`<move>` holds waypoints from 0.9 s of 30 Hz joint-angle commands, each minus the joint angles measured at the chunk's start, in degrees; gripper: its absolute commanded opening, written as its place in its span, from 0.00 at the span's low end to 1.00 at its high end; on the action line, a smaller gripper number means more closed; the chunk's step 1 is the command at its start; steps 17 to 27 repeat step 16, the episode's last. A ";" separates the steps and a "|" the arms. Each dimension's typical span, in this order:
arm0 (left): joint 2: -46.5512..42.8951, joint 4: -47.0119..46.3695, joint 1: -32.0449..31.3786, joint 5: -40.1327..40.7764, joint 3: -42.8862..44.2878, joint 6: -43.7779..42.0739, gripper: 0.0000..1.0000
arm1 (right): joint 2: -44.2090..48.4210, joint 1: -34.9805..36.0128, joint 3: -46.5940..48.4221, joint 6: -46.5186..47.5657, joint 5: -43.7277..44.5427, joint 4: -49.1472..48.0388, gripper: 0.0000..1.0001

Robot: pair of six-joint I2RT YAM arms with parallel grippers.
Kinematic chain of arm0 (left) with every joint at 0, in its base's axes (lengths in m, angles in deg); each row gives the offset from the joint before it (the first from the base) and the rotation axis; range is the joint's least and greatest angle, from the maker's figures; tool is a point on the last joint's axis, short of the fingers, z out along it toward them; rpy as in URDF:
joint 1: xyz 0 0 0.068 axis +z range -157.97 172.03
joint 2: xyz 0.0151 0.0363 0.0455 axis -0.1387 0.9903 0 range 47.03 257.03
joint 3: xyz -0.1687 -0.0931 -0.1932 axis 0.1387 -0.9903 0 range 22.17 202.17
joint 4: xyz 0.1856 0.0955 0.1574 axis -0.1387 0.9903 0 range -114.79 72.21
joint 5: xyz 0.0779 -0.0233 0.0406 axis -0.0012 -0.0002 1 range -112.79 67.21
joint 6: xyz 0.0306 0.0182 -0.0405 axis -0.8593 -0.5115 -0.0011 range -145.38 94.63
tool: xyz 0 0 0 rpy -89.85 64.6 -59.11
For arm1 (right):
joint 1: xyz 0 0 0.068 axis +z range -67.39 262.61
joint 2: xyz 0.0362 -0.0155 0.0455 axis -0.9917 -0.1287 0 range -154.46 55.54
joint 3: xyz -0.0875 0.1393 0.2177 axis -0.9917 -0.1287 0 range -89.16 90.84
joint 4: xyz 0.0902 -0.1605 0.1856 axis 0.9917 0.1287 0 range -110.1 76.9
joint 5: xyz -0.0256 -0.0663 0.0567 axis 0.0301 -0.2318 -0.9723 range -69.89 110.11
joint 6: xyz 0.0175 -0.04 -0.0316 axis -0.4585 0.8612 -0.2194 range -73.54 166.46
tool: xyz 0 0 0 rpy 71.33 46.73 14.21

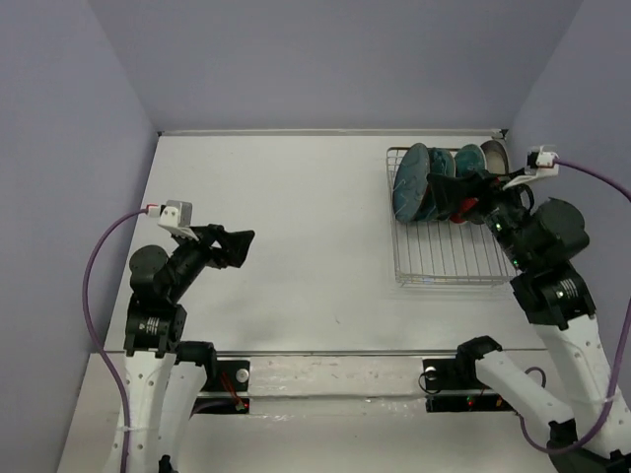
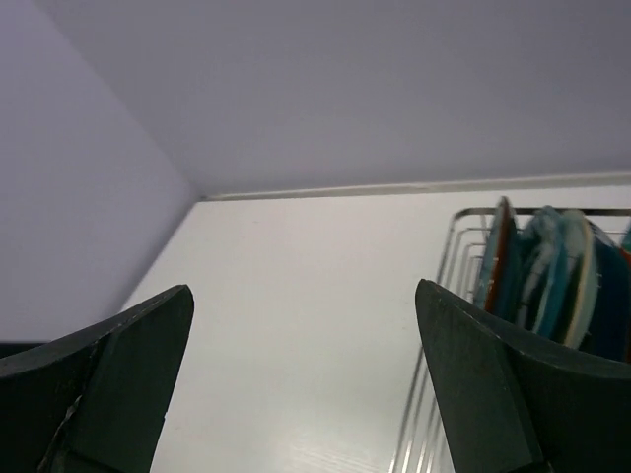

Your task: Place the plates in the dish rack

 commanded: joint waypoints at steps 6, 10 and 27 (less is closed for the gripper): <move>-4.59 -4.26 0.54 -2.28 -1.71 -1.56 0.99 | 24.27 0.22 -7.91 -1.72 -8.92 1.31 1.00; -3.71 -4.61 0.80 -3.51 -1.80 -1.73 0.99 | 29.03 0.22 -12.85 -0.75 -1.53 2.81 1.00; -4.15 -6.45 0.89 -6.77 -3.64 -1.65 0.99 | 24.74 0.22 -13.30 -1.54 -3.45 3.95 1.00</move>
